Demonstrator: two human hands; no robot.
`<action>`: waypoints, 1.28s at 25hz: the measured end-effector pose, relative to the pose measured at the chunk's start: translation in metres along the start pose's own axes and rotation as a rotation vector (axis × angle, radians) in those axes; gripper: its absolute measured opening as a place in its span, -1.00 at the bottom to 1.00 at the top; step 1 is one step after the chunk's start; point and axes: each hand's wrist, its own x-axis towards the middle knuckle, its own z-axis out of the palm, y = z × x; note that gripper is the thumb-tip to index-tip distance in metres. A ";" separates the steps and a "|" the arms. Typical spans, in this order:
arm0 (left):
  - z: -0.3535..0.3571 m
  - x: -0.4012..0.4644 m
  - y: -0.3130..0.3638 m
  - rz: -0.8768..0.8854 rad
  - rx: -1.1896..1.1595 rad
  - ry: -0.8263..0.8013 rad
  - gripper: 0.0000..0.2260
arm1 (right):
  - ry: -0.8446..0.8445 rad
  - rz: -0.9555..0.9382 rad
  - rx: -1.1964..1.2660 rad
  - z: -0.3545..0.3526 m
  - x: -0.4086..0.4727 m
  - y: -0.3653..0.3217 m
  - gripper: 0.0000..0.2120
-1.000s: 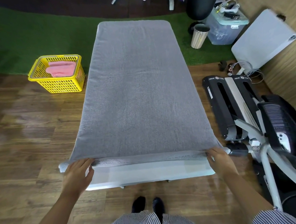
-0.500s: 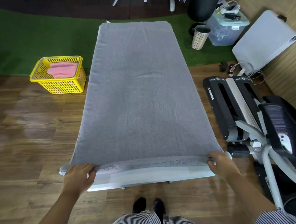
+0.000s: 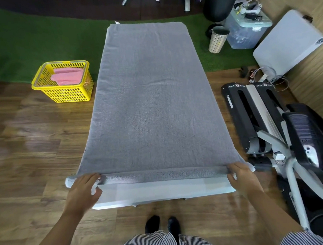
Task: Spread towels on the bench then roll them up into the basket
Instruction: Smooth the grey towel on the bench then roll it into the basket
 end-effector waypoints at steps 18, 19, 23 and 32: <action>-0.003 -0.015 -0.019 0.049 0.026 0.122 -0.64 | -0.202 -0.001 -0.018 -0.004 -0.006 -0.008 -0.80; -0.003 -0.015 -0.017 0.039 0.041 0.138 -0.64 | -0.179 -0.013 -0.031 -0.004 -0.005 -0.010 -0.78; 0.000 -0.012 -0.002 -0.006 0.101 0.168 -0.64 | 0.017 -0.049 -0.063 -0.002 -0.005 -0.008 -0.74; 0.006 -0.010 -0.010 0.072 0.102 0.155 -0.68 | -0.073 -0.001 -0.056 -0.003 -0.004 -0.003 -0.73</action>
